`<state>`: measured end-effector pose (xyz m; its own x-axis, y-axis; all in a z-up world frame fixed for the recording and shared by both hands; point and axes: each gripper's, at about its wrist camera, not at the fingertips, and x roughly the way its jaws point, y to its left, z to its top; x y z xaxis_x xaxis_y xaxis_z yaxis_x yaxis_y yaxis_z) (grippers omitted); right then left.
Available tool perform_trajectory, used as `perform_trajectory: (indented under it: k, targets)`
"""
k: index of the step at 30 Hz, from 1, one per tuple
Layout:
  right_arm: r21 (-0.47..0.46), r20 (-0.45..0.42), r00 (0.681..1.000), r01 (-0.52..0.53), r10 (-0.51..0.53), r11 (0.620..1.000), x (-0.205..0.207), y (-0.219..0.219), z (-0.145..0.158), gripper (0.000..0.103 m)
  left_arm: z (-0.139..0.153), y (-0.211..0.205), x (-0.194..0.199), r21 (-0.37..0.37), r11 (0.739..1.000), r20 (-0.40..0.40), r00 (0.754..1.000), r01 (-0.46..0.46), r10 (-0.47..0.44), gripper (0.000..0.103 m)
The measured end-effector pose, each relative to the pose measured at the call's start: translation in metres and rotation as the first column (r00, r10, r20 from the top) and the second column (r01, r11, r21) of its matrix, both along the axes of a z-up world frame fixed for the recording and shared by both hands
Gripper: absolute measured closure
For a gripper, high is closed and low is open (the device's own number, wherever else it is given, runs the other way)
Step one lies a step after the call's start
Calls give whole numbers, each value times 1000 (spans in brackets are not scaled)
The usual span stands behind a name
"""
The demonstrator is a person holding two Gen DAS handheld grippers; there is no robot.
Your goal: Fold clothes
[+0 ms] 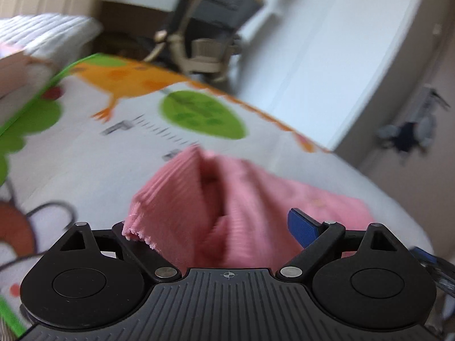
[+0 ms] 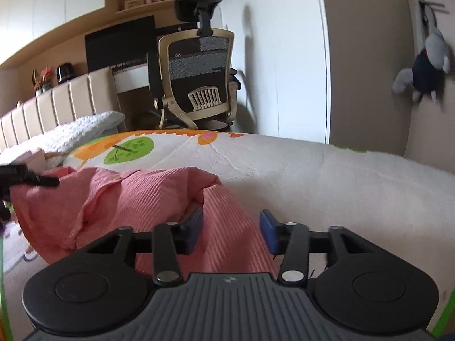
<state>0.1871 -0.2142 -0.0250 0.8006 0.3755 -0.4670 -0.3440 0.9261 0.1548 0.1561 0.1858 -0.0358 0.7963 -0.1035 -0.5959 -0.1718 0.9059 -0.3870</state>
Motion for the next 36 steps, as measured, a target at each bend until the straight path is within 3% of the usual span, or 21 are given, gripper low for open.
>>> perform_trajectory:
  k: [1,3,4,5,6,7,10,13,15,17,20,21,23,27,31,34,36]
  targets:
    - [19,-8,1000,0,0,1000,0,0,-2,41,-6,4,-1,-16,999,-5,1000,-30,30,9]
    - [69,-39,999,-5,7,998,1,-5,-8,36,-16,10,-2,-42,995,-12,996,-85,84,12]
    - [98,-63,998,-5,11,995,2,-8,-12,32,-16,9,-4,-34,995,9,996,-91,91,27]
    - [127,-88,996,1,11,992,4,-12,-16,27,-16,8,-5,-29,996,27,996,-87,88,62]
    - [158,-115,993,9,9,987,6,-17,-20,25,-13,5,-3,-30,998,39,998,-58,59,75]
    - [189,-141,990,19,8,982,7,-21,-24,21,-6,1,-3,-22,999,58,997,-41,43,79]
    - [285,-197,980,59,-2,957,13,-37,-31,12,34,-34,-3,123,992,158,987,21,-40,89]
    - [359,-210,978,60,18,931,15,-47,-36,1,69,-82,-10,231,966,250,952,117,-175,89]
    - [389,-212,977,55,31,919,15,-50,-38,0,81,-120,-12,277,939,279,918,204,-282,89]
    - [400,-212,977,56,33,915,14,-52,-39,0,77,-156,-8,283,913,259,893,295,-369,89]
    - [454,-217,975,63,41,889,14,-58,-41,0,51,-206,7,287,862,165,865,417,-473,86]
    - [471,-218,975,67,43,879,15,-59,-41,0,38,-221,11,294,843,126,856,450,-501,81]
    - [482,-217,975,71,40,873,14,-60,-42,0,16,-238,13,298,814,74,838,499,-541,53]
    - [479,-223,974,81,32,874,13,-59,-42,0,2,-252,8,343,757,52,793,556,-607,33]
    - [442,-254,964,50,72,896,19,-54,-34,0,1,-250,12,335,750,48,785,570,-618,29]
    - [427,-204,970,-36,135,903,24,-55,-4,0,-3,-244,8,329,749,56,779,576,-624,27]
    - [339,-134,983,-75,128,938,31,-46,26,0,-3,-242,8,316,752,64,778,579,-625,27]
